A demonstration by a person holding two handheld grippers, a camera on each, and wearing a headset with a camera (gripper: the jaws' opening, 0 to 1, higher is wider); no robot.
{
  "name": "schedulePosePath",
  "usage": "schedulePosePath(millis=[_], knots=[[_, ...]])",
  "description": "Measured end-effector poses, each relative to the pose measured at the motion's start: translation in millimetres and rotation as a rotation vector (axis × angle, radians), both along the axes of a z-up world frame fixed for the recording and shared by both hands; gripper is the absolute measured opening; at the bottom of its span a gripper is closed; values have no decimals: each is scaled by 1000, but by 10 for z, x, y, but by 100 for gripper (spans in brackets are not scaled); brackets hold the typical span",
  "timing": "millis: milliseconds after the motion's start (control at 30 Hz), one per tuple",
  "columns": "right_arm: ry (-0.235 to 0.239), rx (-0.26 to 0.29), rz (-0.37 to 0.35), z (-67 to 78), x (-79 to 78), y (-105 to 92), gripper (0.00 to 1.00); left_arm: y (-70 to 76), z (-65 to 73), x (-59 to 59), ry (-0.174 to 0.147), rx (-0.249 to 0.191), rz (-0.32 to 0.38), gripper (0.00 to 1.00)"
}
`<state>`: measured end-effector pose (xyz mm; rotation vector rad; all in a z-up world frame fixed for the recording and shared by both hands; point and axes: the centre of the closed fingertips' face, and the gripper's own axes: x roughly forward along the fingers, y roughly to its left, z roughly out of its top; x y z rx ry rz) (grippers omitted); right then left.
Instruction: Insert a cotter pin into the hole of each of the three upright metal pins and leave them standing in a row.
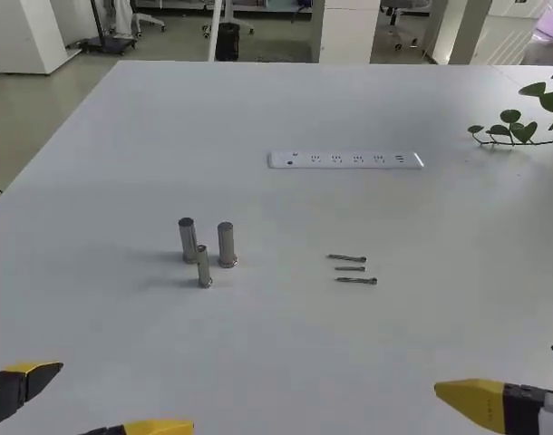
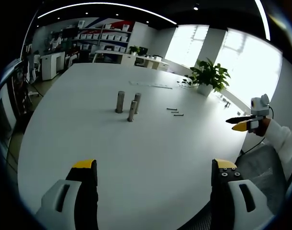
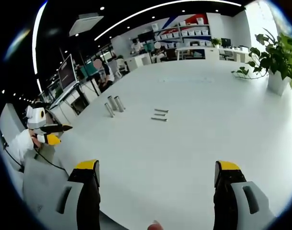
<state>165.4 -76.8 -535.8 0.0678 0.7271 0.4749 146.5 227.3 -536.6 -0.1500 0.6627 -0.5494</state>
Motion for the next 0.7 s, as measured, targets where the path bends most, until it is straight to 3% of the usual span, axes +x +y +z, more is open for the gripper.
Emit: schedulePosePath(millis=[700], knots=[[14,-4,19,-48,7,36,98,-55,-64,-18,26,11,-25,98]])
